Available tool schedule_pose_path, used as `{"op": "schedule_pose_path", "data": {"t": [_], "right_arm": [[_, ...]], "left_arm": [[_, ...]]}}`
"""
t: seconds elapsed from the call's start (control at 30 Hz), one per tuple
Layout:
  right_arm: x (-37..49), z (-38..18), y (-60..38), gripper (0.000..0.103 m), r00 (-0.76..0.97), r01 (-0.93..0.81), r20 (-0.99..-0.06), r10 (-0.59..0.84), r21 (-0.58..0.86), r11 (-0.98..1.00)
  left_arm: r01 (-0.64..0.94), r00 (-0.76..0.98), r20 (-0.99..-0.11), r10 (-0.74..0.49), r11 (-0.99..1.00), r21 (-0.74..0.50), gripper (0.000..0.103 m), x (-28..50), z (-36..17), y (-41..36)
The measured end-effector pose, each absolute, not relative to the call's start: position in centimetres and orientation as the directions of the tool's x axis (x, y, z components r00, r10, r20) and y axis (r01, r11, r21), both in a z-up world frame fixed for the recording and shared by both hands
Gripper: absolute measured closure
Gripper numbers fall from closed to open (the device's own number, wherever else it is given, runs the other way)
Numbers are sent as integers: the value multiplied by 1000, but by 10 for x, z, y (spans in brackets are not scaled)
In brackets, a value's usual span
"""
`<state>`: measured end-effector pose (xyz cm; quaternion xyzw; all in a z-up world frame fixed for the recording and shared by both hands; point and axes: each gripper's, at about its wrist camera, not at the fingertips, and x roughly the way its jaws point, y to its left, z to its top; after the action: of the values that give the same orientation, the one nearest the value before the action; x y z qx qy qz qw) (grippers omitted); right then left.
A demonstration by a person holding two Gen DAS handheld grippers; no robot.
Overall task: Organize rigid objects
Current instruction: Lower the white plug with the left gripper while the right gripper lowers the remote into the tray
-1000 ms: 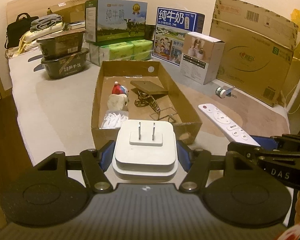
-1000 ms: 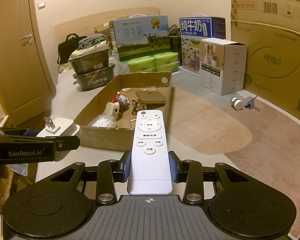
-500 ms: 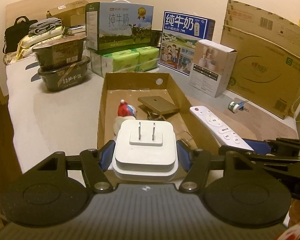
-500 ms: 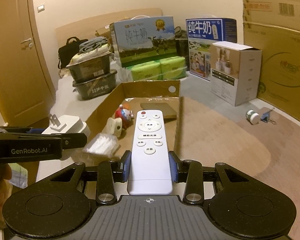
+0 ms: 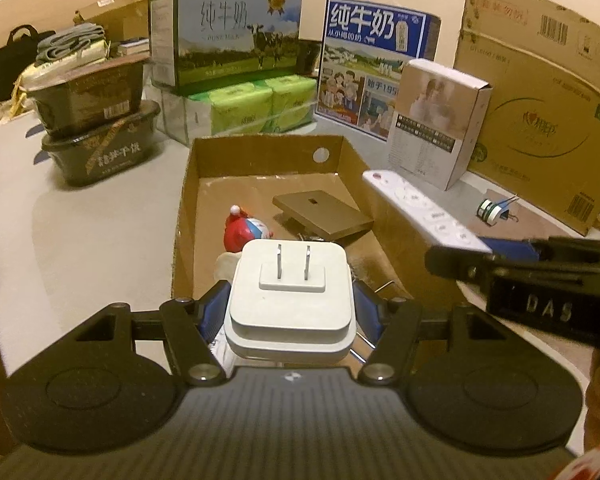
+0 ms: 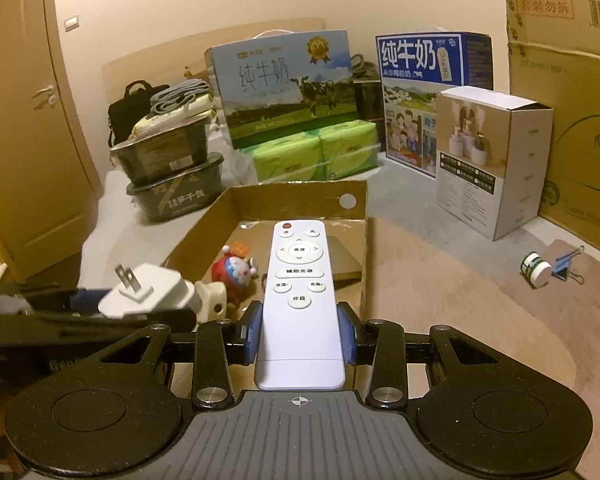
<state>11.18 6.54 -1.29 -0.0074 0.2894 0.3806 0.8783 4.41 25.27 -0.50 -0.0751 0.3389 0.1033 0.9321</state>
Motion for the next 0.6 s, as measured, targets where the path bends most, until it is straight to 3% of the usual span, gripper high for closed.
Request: {"op": "schedule_pose_path", "data": {"t": [0.23, 0.27, 0.3, 0.33, 0.6], "right_arm": [[126, -16, 69, 64, 548, -662, -520, 655, 209, 720], [127, -17, 69, 64, 548, -661, -521, 655, 211, 720], [128, -18, 70, 64, 547, -659, -522, 654, 213, 721], [128, -19, 70, 64, 546, -658, -524, 654, 214, 722], [124, -20, 71, 64, 538, -662, -526, 659, 220, 716]], "left_arm": [[-235, 743, -657, 129, 969, -75, 40, 54, -20, 254], [-226, 748, -653, 121, 971, -80, 37, 54, -21, 254], [-226, 751, -649, 122, 971, -78, 26, 53, -21, 254], [-234, 756, -640, 136, 970, -70, 25, 51, -20, 254], [-276, 759, -626, 179, 959, -62, 25, 35, -10, 263]]}}
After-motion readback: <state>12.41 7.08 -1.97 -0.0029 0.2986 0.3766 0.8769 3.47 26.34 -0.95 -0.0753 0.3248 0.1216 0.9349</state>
